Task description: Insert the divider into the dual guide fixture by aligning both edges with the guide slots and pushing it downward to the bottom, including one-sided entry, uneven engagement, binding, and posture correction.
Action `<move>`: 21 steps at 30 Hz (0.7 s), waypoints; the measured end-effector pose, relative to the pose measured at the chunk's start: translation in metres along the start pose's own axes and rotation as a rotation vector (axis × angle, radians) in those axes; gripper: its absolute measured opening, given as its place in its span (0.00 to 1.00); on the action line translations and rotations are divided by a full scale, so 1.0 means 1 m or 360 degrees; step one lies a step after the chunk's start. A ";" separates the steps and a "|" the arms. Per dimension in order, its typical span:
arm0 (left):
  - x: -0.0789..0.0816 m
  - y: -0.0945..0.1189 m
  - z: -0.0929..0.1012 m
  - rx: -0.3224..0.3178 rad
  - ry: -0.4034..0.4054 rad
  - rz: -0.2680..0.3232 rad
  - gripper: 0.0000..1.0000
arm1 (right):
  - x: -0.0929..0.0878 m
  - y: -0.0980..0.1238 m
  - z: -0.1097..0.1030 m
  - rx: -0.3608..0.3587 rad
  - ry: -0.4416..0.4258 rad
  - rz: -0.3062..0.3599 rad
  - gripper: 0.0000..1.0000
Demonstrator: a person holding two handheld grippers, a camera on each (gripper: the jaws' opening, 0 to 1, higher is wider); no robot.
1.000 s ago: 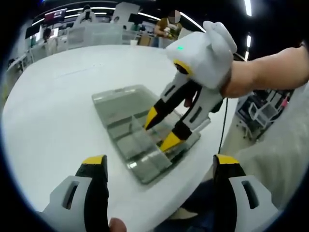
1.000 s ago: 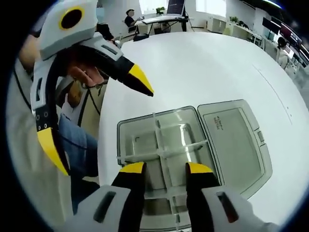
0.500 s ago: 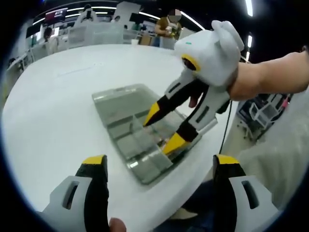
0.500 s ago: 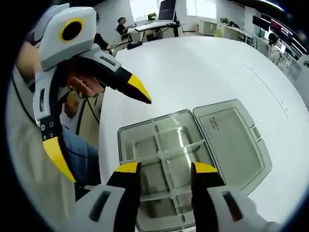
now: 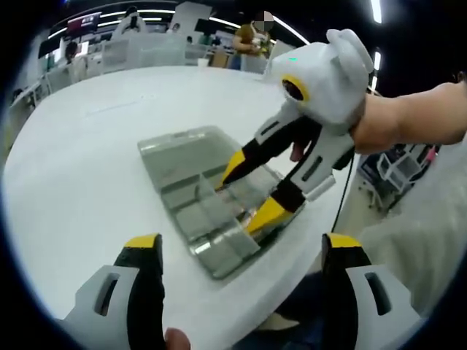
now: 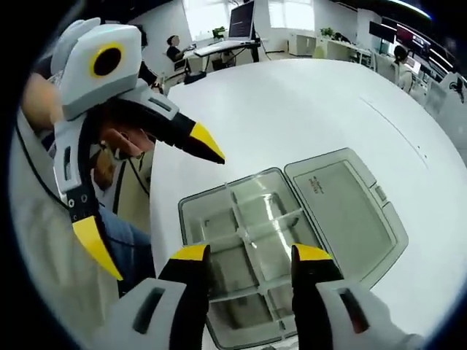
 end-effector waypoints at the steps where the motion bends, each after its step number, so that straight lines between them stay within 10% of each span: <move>1: 0.000 0.000 0.000 0.0000 -0.0001 0.0001 0.88 | 0.000 0.001 -0.001 0.0006 -0.0015 0.0011 0.42; 21: 0.000 0.003 0.001 0.0002 -0.0007 -0.0005 0.87 | -0.002 0.007 -0.008 -0.0023 -0.0122 0.0114 0.50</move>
Point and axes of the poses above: the point that each gripper's makers call its tool centre point, and the gripper's own axes: y roughly backward along the fingers, z roughly to its right, x roughly out of its top, the point moved 6 cm from there along y, roughly backward along the fingers, and after that the axes turned 11 degrees about -y, right-handed, at the moved point
